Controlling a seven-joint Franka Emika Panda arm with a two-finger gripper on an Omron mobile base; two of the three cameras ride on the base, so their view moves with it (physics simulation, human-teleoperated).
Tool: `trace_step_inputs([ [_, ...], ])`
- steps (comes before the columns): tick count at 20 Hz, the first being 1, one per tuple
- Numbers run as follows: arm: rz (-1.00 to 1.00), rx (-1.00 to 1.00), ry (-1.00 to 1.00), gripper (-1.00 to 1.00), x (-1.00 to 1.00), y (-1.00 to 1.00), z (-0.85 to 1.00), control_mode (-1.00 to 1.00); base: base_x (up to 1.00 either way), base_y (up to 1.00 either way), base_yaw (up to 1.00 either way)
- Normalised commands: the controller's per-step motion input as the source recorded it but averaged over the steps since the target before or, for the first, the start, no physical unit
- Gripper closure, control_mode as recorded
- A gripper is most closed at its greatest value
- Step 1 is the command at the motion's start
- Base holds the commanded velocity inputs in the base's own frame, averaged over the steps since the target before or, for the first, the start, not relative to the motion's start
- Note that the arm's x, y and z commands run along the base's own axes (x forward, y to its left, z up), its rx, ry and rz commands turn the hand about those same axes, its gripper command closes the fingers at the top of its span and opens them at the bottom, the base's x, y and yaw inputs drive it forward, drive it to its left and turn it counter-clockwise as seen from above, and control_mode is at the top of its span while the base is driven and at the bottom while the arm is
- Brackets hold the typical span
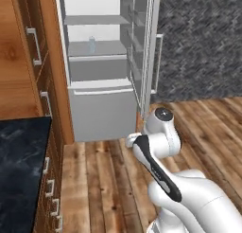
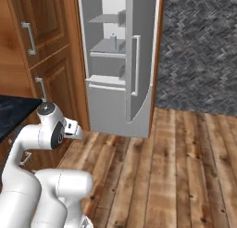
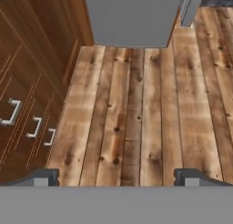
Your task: Take a sugar cube from the saucer and place it inside the coffee. Then, grab milk from the fridge and place it next to the coffee on the counter to sweeten the coffee.
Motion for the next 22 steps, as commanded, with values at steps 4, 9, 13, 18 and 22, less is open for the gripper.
trace_step_inputs([
  [4,0.00,0.00,0.00,-1.00,0.00,0.00,0.00,1.00,0.62,0.56,-0.17],
  [9,0.00,0.00,0.00,-1.00,0.00,0.00,0.00,1.00,0.71,0.35,-0.19],
  [13,0.00,0.00,0.00,-1.00,0.00,0.00,0.00,1.00,0.73,0.34,-0.20],
  [18,0.00,0.00,0.00,-1.00,0.00,0.00,0.00,1.00,0.67,0.46,-0.20],
  [22,0.00,0.00,0.00,-1.00,0.00,0.00,0.00,1.00,0.66,0.59,-0.18],
])
